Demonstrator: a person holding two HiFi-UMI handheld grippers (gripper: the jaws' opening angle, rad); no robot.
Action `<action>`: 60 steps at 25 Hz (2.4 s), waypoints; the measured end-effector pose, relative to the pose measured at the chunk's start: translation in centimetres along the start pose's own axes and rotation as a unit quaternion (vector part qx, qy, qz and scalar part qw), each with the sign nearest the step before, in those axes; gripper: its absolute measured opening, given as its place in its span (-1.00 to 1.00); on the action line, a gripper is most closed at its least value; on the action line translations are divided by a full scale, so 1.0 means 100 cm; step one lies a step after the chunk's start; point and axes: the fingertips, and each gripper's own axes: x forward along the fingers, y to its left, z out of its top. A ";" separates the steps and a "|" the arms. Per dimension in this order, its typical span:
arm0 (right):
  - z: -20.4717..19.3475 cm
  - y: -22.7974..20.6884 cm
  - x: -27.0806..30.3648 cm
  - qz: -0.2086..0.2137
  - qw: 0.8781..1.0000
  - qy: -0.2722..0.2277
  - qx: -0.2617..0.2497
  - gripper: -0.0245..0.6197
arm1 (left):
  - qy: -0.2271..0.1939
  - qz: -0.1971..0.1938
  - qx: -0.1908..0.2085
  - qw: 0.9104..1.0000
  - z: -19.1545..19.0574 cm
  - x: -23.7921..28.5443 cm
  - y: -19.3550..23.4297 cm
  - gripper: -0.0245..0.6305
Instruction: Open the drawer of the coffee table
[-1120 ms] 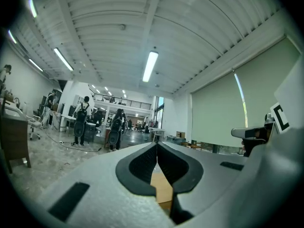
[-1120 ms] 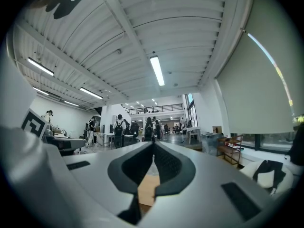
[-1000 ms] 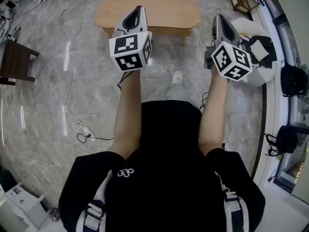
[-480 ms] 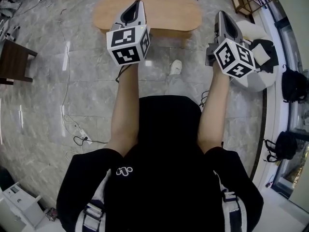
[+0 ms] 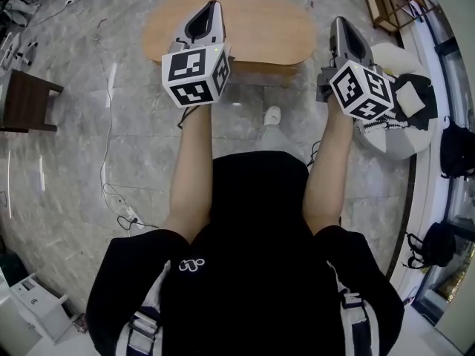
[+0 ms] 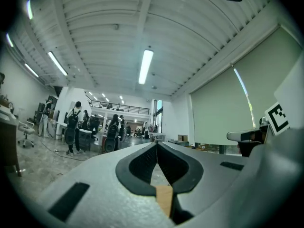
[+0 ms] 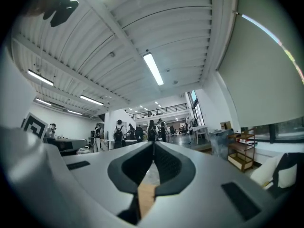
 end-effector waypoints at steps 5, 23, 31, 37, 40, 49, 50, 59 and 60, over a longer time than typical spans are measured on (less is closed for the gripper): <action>-0.007 -0.034 0.059 0.013 1.000 0.001 0.027 -0.89 | 0.003 0.011 0.015 1.000 -0.001 0.057 0.001 -0.89; -0.017 -0.156 0.270 0.078 0.994 0.046 0.054 -0.89 | 0.033 0.044 0.002 0.998 -0.016 0.276 -0.011 -0.89; -0.020 -0.180 0.295 0.082 0.994 0.046 0.064 -0.89 | 0.041 0.052 0.001 0.998 -0.024 0.306 -0.013 -0.89; -0.034 -0.181 0.302 0.079 0.993 0.061 0.070 -0.89 | 0.055 0.053 -0.006 0.997 -0.037 0.313 -0.005 -0.89; -0.045 -0.179 0.305 0.076 0.992 0.070 0.073 -0.89 | 0.065 0.054 -0.010 0.996 -0.047 0.315 0.002 -0.89; -0.070 -0.174 0.325 0.062 0.991 0.093 0.080 -0.88 | 0.088 0.053 -0.019 0.994 -0.068 0.334 0.037 -0.89; -0.075 -0.173 0.327 0.061 0.990 0.098 0.081 -0.89 | 0.093 0.053 -0.020 0.994 -0.072 0.335 0.040 -0.89; -0.119 -0.169 0.329 0.055 0.985 0.139 0.088 -0.89 | 0.141 0.043 -0.040 0.988 -0.121 0.342 0.047 -0.89; -0.123 -0.169 0.328 0.054 0.984 0.143 0.089 -0.89 | 0.147 0.041 -0.042 0.987 -0.128 0.342 0.046 -0.89</action>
